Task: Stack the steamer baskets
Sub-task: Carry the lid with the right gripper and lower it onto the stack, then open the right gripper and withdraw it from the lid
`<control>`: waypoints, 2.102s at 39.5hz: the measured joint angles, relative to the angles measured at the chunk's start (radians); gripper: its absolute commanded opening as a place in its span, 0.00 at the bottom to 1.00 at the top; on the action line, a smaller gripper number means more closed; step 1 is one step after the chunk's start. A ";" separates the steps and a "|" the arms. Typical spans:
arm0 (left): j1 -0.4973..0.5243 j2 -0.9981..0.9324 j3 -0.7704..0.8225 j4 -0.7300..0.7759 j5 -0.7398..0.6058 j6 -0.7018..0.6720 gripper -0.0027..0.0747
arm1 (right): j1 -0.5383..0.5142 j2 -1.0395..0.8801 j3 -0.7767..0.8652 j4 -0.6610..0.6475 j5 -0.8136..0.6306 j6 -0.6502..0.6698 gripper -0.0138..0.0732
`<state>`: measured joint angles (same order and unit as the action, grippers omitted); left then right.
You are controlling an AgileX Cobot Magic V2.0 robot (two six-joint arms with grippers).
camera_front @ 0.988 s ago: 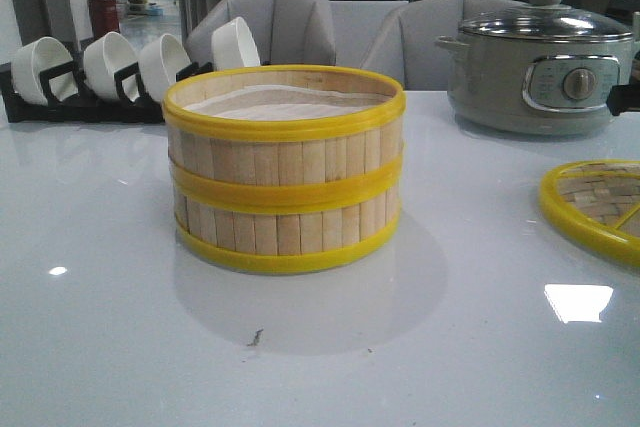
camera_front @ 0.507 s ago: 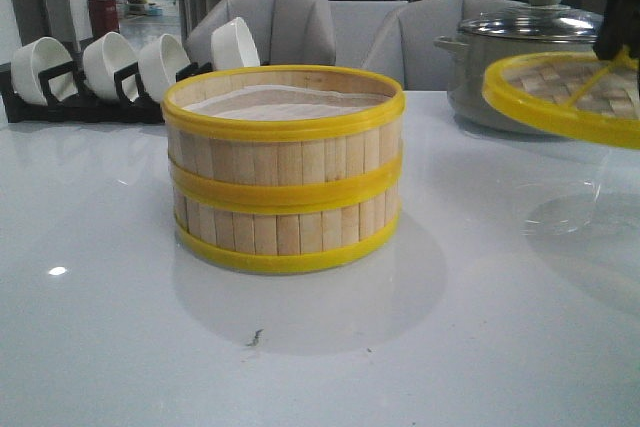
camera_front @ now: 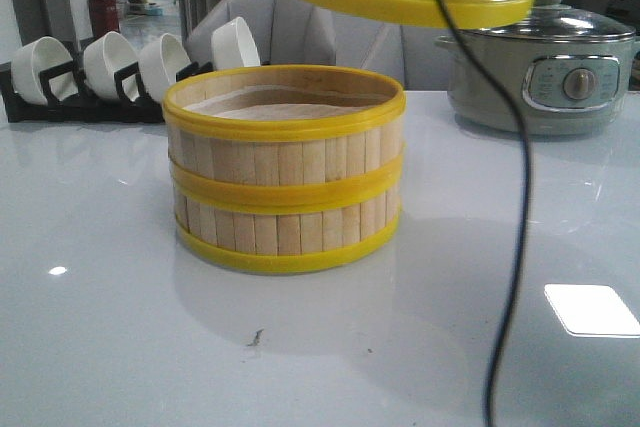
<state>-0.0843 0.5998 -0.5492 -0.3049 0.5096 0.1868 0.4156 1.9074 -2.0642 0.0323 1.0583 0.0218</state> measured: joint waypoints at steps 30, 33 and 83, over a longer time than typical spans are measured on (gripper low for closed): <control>0.000 0.000 0.000 0.000 0.000 0.000 0.14 | 0.145 0.219 -0.108 0.001 0.022 0.000 0.22; 0.000 0.000 0.000 0.000 0.000 0.000 0.14 | 0.145 0.227 -0.111 -0.001 0.010 0.000 0.22; 0.000 0.000 0.000 0.000 0.000 0.000 0.14 | 0.083 0.060 -0.073 -0.056 -0.059 0.000 0.69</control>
<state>-0.0843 0.5998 -0.5492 -0.3049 0.5096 0.1868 0.4983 1.9676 -2.1376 -0.0238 0.9995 0.0218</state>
